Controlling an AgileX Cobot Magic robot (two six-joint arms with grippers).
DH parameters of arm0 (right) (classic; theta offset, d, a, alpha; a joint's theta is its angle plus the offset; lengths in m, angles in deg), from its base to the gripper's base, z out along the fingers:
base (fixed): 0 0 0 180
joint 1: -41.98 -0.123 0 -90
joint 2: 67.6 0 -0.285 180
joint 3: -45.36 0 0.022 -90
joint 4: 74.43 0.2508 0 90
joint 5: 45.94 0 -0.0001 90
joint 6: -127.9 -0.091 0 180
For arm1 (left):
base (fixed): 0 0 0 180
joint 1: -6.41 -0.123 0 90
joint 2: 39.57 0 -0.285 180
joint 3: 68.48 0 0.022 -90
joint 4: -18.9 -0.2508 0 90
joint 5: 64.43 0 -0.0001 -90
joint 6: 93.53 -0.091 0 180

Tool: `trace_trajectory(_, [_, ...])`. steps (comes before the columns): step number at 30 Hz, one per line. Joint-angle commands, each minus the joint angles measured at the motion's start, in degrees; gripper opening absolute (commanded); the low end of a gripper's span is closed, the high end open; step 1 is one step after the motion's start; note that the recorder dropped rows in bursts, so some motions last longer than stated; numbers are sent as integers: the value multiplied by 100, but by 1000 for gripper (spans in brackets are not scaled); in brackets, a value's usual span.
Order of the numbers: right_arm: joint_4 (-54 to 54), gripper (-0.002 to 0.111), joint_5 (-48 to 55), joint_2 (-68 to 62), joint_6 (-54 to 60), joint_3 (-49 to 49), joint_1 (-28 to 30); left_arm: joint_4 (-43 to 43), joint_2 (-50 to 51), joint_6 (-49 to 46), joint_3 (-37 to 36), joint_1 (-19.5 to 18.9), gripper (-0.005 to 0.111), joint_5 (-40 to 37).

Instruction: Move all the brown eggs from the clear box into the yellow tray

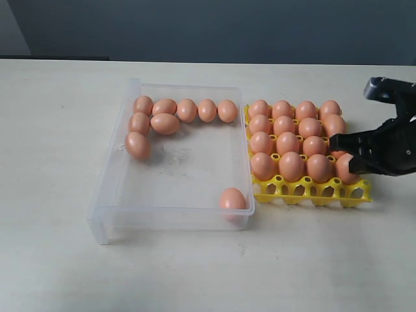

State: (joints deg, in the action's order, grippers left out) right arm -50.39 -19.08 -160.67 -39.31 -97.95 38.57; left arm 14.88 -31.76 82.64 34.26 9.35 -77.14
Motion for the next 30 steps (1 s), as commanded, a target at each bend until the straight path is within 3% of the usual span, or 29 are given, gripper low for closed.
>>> trace_trajectory(1, [130, -1, -146, 400, 70, 7, -5, 0, -2, 17, 4, 3, 0, 84])
trace_trajectory(7, [219, -1, -374, 240, 83, -91, -5, 0, -2, 17, 4, 3, 0, 84])
trace_trajectory(14, [112, -1, -826, -395, 252, -937, -5, 0, -2, 17, 4, 3, 0, 84])
trace_trajectory(23, [-186, -1, -622, -1571, 249, -2217, -5, 0, -2, 17, 4, 3, 0, 84])
trace_trajectory(30, [-429, -1, -258, -1921, 239, -2324, -5, 0, -2, 17, 4, 3, 0, 84])
